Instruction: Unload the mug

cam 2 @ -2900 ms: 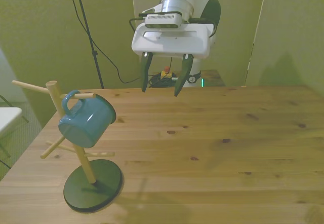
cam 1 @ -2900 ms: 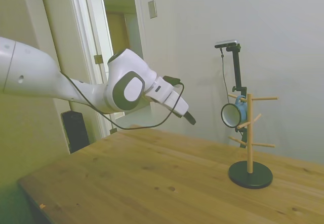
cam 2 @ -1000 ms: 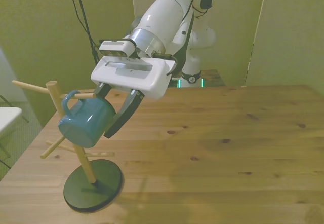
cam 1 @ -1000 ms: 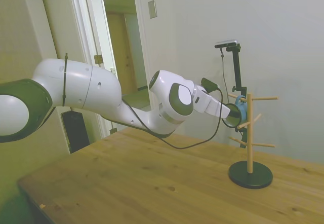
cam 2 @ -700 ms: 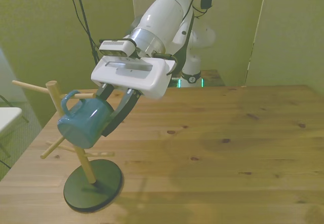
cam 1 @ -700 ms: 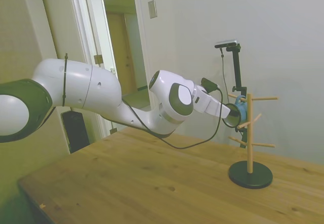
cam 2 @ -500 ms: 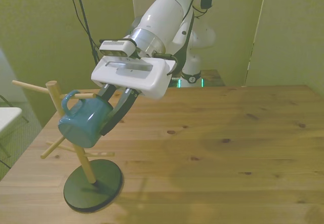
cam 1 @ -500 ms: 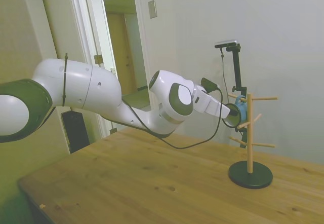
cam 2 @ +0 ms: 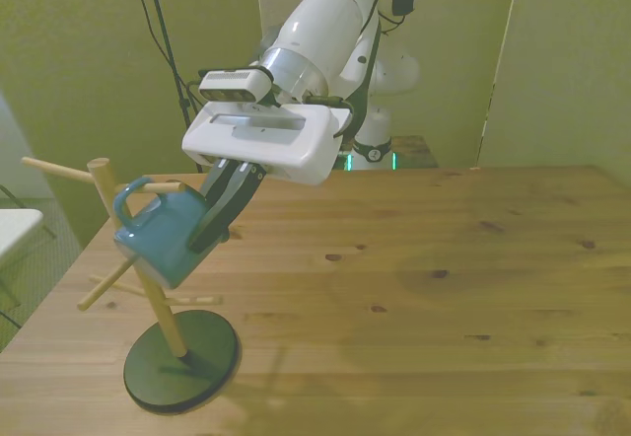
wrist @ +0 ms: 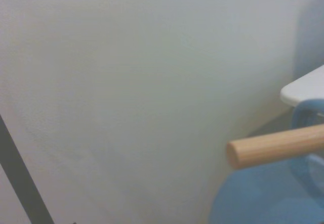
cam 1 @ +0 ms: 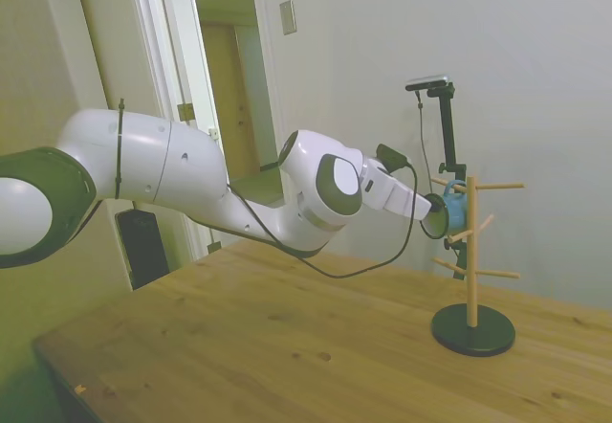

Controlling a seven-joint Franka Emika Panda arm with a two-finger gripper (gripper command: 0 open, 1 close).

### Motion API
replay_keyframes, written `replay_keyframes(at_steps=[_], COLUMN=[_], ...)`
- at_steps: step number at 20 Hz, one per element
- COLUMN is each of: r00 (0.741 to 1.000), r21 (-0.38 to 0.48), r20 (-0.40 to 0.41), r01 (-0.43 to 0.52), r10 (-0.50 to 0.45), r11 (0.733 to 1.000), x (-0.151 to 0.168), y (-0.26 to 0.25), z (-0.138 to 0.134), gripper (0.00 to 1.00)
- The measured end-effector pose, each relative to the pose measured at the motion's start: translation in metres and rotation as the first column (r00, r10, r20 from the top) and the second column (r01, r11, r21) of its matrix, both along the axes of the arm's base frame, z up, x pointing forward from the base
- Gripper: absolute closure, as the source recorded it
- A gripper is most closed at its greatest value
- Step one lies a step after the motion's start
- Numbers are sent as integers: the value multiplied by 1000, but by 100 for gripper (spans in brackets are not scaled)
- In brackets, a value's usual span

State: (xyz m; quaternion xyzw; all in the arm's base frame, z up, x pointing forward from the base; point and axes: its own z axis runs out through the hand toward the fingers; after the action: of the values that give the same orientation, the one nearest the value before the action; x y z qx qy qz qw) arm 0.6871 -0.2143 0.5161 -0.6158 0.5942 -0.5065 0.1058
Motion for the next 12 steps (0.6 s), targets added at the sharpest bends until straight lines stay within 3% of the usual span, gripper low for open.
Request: replay_keyframes(at_steps=[12], r00=[998], r21=[11], r20=[25], r01=[-55], r10=[55], r11=[998], x=[-3], y=[40], z=[22], gripper=[100])
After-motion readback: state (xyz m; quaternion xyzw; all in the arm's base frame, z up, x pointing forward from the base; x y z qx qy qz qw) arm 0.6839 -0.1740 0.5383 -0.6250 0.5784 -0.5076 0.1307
